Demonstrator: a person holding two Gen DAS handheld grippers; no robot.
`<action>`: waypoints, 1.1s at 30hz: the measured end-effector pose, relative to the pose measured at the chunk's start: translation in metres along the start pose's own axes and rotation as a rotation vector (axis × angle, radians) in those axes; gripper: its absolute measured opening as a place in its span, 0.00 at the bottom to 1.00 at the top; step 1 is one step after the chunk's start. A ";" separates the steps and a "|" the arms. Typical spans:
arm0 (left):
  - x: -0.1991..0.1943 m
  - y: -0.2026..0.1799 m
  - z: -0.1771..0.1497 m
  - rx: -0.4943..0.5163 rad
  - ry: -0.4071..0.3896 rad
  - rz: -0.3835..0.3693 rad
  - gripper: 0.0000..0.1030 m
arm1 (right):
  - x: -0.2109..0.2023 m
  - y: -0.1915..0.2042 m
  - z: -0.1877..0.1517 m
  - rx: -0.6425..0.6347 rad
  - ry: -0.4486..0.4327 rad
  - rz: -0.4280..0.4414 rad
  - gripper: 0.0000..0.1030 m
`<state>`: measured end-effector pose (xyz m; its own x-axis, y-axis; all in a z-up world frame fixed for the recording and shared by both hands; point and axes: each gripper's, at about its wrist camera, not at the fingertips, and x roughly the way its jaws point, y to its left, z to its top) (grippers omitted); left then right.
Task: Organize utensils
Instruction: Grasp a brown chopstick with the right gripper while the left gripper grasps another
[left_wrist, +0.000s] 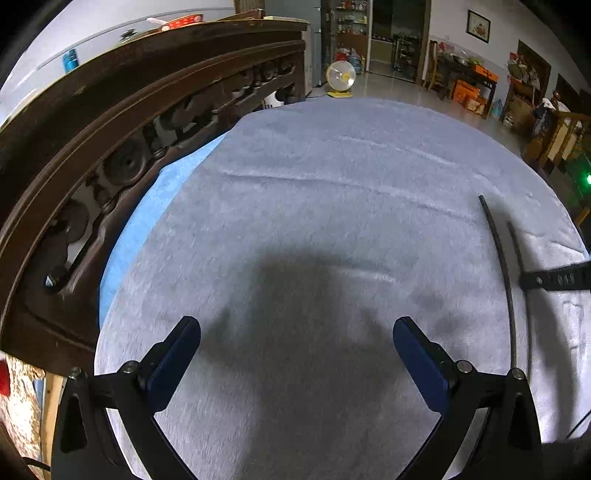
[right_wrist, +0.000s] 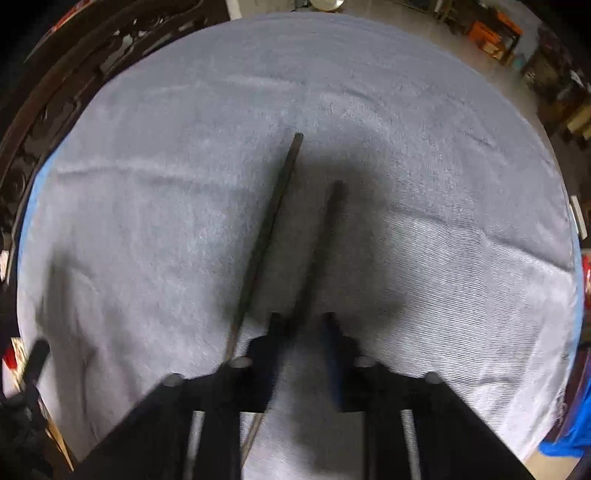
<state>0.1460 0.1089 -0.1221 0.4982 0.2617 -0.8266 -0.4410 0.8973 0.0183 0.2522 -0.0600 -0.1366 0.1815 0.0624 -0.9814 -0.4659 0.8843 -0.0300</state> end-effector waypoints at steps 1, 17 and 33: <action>0.001 -0.002 0.006 0.007 0.008 -0.011 1.00 | 0.000 -0.007 -0.004 0.004 0.001 -0.023 0.07; 0.065 -0.145 0.113 0.220 0.406 -0.309 0.96 | 0.001 -0.084 -0.060 0.070 -0.003 0.063 0.08; 0.097 -0.222 0.100 0.402 0.548 -0.166 0.15 | -0.005 -0.116 -0.048 0.038 0.001 0.075 0.08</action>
<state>0.3670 -0.0297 -0.1497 0.0396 -0.0122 -0.9991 -0.0283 0.9995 -0.0133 0.2640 -0.1854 -0.1377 0.1462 0.1288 -0.9808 -0.4452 0.8940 0.0511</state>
